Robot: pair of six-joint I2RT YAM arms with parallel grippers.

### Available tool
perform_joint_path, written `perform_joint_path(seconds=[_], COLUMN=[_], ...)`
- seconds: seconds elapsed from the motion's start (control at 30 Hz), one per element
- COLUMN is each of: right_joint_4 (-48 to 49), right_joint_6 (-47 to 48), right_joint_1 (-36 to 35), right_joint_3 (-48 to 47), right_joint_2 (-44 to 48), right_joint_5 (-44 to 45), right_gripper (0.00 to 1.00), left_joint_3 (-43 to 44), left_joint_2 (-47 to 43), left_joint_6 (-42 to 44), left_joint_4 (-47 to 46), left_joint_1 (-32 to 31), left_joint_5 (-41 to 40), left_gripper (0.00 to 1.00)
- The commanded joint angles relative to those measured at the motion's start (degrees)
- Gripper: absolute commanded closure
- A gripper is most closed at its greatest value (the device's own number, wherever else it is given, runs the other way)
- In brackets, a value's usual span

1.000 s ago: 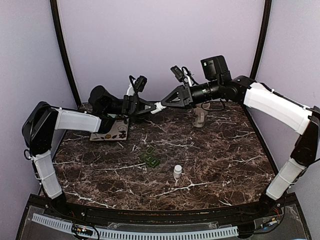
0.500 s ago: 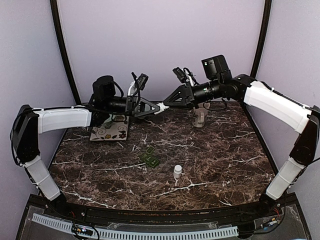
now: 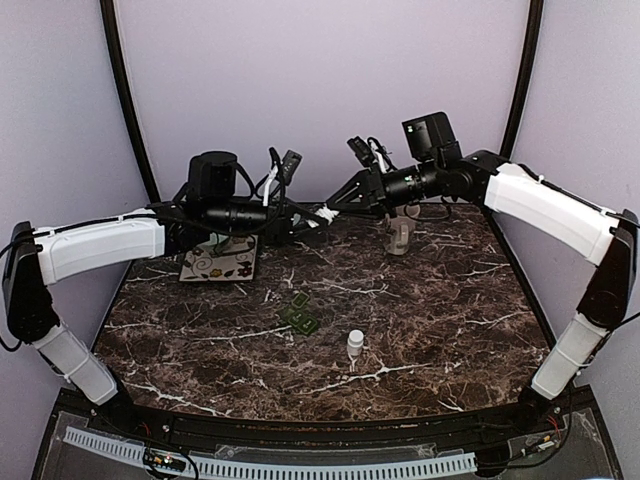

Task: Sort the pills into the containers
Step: Screw the lid of the pill bottle onto the pill bottle.

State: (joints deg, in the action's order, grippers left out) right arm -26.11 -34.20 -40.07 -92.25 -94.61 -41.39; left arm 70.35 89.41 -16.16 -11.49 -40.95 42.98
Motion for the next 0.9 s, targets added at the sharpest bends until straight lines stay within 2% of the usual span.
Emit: perform_joint_path(seconds=[0.0, 0.23, 0.53, 0.73, 0.87], right_joint_4=[5.9, 5.4, 4.5, 3.4, 4.2], right_joint_6=[-0.6, -0.6, -0.9, -1.7, -3.4], right_joint_1=[-3.3, -3.3, -3.3, -3.3, -3.4], right_joint_3=[2.4, 3.5, 2.4, 1.1, 1.0], right_joint_2=[-4.2, -4.0, -5.0, -6.0, -6.8], right_joint_5=[0.5, 1.2, 2.7, 3.9, 4.0], right_gripper=[1.00, 1.00, 1.00, 1.00, 1.00], left_joint_3=[2.1, 1.2, 2.5, 2.3, 1.3], left_joint_2=[-4.7, -6.8, -6.5, -5.7, -5.4], left_joint_6=[7.5, 12.0, 22.0, 28.4, 31.5], left_joint_4=[-6.0, -5.3, -2.2, -3.1, -5.5], left_joint_1=[-6.6, -8.4, -14.6, -18.7, -20.4], left_joint_5=[-3.7, -12.9, -29.5, -40.2, -44.6], left_gripper=[1.00, 1.00, 1.00, 1.00, 1.00])
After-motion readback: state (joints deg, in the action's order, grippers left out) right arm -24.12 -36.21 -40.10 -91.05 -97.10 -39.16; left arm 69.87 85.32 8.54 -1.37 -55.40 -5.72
